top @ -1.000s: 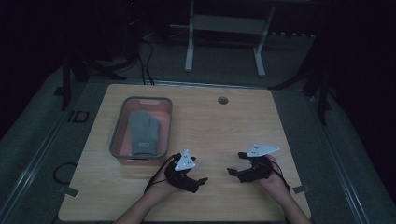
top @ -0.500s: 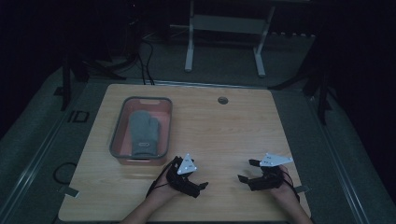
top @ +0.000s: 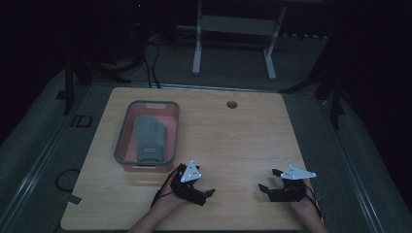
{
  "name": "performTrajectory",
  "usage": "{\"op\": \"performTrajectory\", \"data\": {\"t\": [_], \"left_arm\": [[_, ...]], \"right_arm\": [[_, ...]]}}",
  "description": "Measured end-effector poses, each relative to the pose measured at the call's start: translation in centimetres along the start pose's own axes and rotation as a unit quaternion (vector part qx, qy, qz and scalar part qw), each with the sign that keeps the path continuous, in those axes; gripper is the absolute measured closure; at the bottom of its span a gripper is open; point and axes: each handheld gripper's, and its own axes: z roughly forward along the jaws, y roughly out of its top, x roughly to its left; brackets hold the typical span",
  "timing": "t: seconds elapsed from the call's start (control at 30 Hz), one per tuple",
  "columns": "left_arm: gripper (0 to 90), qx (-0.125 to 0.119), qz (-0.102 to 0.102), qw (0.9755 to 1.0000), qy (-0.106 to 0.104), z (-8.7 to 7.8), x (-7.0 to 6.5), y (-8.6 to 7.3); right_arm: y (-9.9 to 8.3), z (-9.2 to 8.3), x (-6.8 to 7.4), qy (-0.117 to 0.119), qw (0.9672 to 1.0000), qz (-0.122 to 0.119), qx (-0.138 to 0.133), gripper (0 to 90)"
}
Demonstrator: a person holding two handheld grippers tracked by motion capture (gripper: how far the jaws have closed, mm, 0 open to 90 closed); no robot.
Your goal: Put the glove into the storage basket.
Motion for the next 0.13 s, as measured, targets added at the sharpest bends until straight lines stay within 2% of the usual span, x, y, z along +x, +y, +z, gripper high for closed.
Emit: {"op": "performTrajectory", "data": {"t": [0.13], "left_arm": [[2.8, -0.001, -0.001, 1.0, -0.001, 0.07, -0.01, -0.04]], "right_arm": [[-0.1, -0.02, -0.2, 0.0, 1.0, 0.007, -0.004, 14.0]]}}
